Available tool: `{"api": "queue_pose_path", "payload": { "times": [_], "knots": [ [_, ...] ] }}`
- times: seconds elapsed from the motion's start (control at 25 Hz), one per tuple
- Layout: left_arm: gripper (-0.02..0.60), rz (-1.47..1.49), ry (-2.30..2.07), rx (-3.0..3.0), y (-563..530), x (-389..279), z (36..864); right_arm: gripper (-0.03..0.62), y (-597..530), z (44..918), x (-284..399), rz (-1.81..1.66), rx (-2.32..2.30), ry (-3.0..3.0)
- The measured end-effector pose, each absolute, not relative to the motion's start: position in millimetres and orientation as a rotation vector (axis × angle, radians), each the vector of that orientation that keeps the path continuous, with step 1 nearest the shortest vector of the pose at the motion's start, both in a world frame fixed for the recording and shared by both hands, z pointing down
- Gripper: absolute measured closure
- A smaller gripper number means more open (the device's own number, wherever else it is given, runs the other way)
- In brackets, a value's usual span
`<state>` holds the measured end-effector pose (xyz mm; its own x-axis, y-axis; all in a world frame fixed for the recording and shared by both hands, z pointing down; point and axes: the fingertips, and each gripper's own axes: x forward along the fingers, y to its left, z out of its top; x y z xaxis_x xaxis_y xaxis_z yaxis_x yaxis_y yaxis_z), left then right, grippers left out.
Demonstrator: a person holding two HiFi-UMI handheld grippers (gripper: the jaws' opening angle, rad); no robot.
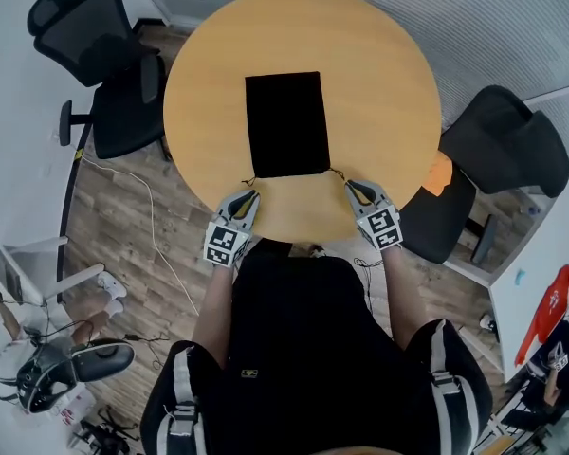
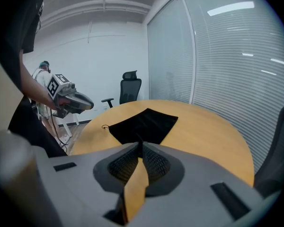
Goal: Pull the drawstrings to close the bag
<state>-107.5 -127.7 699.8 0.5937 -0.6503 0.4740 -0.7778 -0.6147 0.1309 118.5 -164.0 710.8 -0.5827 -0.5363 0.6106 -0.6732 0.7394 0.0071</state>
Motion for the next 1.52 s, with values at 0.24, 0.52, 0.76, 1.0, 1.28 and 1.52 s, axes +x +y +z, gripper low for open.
{"api": "queue_pose_path", "payload": {
  "times": [0.24,0.52,0.76,1.0,1.28,1.52],
  "knots": [
    [0.461,0.605,-1.124,2.469,-131,-118,731,0.46,-167,749,121,0.335,0.826,-2.299],
    [0.425,0.773,-1.053,2.459,-139,-135,771,0.419,-182,783,120,0.371,0.79,-2.267],
    [0.422,0.923,-0.978,2.465,-154,-144,803,0.414,-190,807,112,0.326,0.687,-2.241],
    [0.422,1.004,-0.841,2.461,-156,-137,823,0.414,-193,818,103,0.308,0.617,-2.232],
    [0.423,1.094,-0.816,2.46,-152,-136,842,0.416,-189,833,103,0.308,0.604,-2.207],
    [0.431,1.126,-0.762,2.466,-152,-135,849,0.442,-189,838,105,0.314,0.593,-2.181]
  ]
}}
